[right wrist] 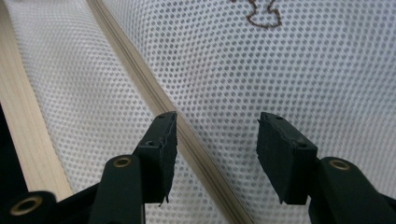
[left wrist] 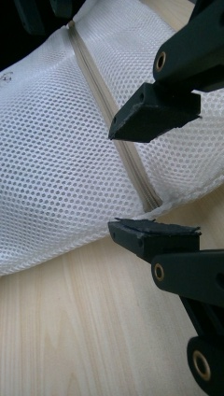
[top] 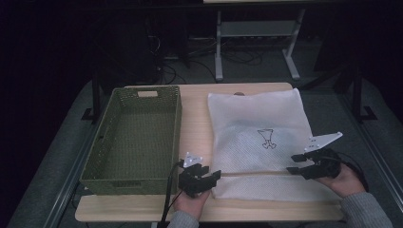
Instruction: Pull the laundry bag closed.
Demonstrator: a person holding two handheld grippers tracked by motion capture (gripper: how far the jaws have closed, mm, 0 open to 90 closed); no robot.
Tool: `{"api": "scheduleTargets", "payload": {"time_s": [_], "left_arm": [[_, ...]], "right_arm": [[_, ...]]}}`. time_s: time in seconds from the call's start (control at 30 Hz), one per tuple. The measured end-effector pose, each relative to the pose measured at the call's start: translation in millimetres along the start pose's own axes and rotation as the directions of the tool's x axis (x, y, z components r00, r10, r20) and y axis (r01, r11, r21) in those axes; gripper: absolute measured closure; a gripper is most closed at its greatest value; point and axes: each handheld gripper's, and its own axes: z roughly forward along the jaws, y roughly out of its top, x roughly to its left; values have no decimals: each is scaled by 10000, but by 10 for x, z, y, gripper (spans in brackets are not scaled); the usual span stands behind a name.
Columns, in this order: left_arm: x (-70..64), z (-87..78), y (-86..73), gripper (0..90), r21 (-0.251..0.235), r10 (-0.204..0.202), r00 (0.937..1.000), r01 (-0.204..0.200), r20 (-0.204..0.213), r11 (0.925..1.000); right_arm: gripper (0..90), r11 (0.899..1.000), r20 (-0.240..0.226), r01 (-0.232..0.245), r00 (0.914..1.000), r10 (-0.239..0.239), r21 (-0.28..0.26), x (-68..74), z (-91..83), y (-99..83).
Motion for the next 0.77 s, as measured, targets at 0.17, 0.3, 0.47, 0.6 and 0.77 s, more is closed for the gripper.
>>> {"api": "scheduleTargets", "payload": {"time_s": [0.17, 0.3, 0.47, 0.6, 0.77], "left_arm": [[-11, -34, 28, 490, -118, 208, 9998, -207, 78, 9997], [-22, -54, 51, 487, -199, 373, 9991, -370, 177, 9991], [-21, -74, 70, 478, -254, 528, 9983, -522, 226, 9983], [-24, -80, 67, 473, -264, 611, 9978, -605, 243, 9978], [-22, -79, 58, 465, -235, 708, 9971, -701, 295, 9973]], "right_arm": [[456, 9999, -103, 131, 9999, -131, -42, 56, 58, 59], [451, 9998, -180, 197, 9996, -198, -66, 90, 81, 93], [440, 9994, -267, 349, 9990, -351, -74, 145, 128, 145], [428, 9991, -352, 427, 9985, -429, -68, 187, 166, 181], [415, 9983, -453, 580, 9973, -583, -88, 252, 209, 231]]}}
